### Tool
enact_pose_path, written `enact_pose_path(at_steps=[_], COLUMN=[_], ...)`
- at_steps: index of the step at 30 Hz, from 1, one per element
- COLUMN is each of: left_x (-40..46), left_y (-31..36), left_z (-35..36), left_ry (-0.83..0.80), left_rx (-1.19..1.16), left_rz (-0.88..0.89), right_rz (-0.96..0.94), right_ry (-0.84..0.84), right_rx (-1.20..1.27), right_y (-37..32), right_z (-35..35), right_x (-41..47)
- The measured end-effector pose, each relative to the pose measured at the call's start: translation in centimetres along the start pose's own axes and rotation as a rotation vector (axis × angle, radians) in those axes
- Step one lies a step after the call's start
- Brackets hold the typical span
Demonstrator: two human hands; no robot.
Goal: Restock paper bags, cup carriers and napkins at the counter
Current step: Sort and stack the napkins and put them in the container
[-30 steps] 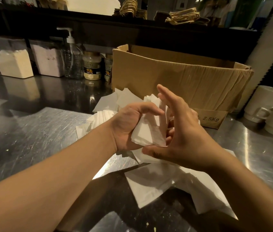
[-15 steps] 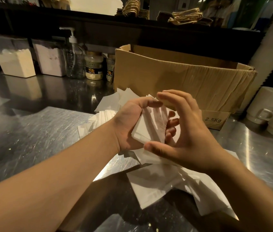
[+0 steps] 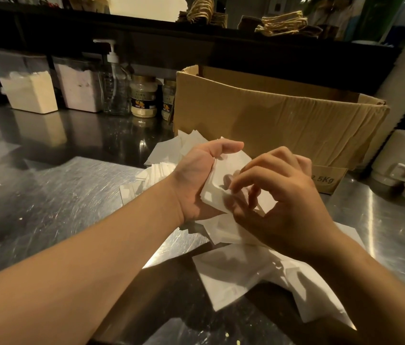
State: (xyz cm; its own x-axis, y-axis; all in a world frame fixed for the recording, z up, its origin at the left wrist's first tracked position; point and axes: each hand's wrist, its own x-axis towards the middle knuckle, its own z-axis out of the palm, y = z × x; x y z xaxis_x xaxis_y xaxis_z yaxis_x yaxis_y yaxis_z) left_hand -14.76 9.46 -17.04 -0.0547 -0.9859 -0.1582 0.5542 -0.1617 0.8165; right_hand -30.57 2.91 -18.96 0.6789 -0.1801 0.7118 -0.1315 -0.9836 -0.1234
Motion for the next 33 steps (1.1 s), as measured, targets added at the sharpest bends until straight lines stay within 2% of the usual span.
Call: enact_pose_path(at_steps=[3,5,7,9,12,16,19,25,30,33], left_x=[0.05,0.13,0.14,0.03,0.23,0.16,-0.01,-0.13,0.09,0.13], left_y=[-0.06,-0.07,-0.06,-0.13,-0.46,-0.45,-0.54,-0.21,-0.2,-0.23], left_z=[0.12,0.0,-0.16,-0.1,-0.11,-0.3,-0.15,0.42,0.27,0.28], left_ry=[-0.005,0.029,-0.012,-0.064,-0.038,-0.059,-0.046,-0.026,0.026,0.068], left_rx=[-0.017,0.0,0.004,0.018,0.055,0.042,0.058,-0.027,0.014,0.006], left_rz=[0.014,0.024,0.005,0.005,0.072,0.06,0.05,-0.008,0.013,0.023], right_rz=[0.005,0.0,0.009,0.074,0.192,0.287,0.236,0.117,0.059,0.056], right_ry=[0.029,0.006,-0.04,-0.08,-0.136,-0.203,-0.164,0.05,-0.029,-0.021], right_rx=[-0.016,0.011,0.026,0.043,0.11,0.155,0.129,0.033,-0.05,-0.043], right_y=[-0.18,-0.32,-0.48,-0.57,-0.54,-0.28,0.09,0.34,0.35,0.19], right_z=[-0.07,-0.16,-0.12,-0.02,-0.16,-0.23,-0.14,-0.04,0.22,0.29], right_x=[0.0,0.0,0.11,0.23,0.29,0.39,0.23,0.44,0.29,0.15])
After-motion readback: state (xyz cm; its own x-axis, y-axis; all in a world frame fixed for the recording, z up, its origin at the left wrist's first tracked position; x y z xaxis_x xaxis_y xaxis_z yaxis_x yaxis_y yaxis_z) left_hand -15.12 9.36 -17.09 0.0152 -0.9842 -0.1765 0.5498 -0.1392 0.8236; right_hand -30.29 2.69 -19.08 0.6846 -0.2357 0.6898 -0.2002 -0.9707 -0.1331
